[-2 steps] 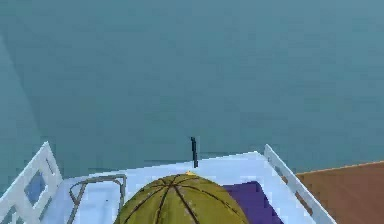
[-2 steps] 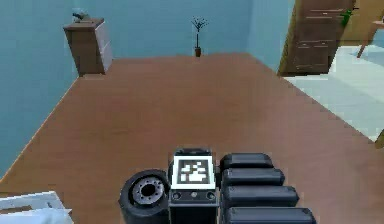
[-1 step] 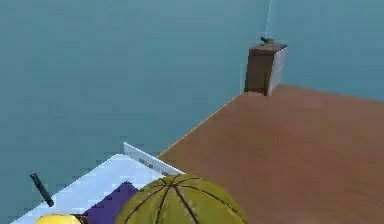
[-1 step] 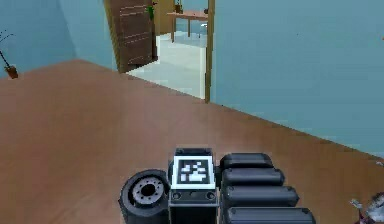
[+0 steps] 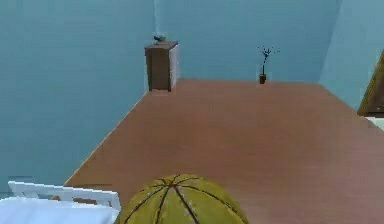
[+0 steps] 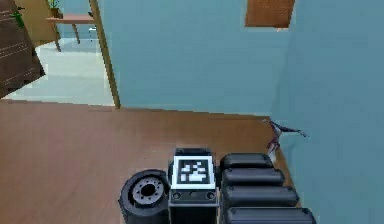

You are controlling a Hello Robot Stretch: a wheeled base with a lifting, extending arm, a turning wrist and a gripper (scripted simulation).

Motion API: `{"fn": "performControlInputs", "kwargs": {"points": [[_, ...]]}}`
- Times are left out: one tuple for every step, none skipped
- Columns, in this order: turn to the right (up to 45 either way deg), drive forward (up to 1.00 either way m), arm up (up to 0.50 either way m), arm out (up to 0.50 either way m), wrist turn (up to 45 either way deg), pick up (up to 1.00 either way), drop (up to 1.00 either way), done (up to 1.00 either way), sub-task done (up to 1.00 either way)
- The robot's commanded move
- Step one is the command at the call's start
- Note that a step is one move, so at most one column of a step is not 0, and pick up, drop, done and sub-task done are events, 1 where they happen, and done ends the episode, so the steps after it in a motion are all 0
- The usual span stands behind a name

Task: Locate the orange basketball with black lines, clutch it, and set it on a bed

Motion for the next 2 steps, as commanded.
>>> {"fn": "performControlInputs", "kwargs": {"points": [[-45.0, 0.00, 0.00, 0.00, 0.0, 0.00, 0.00, 0.00, 0.00], [-45.0, 0.00, 0.00, 0.00, 0.0, 0.00, 0.00, 0.00, 0.00]]}}
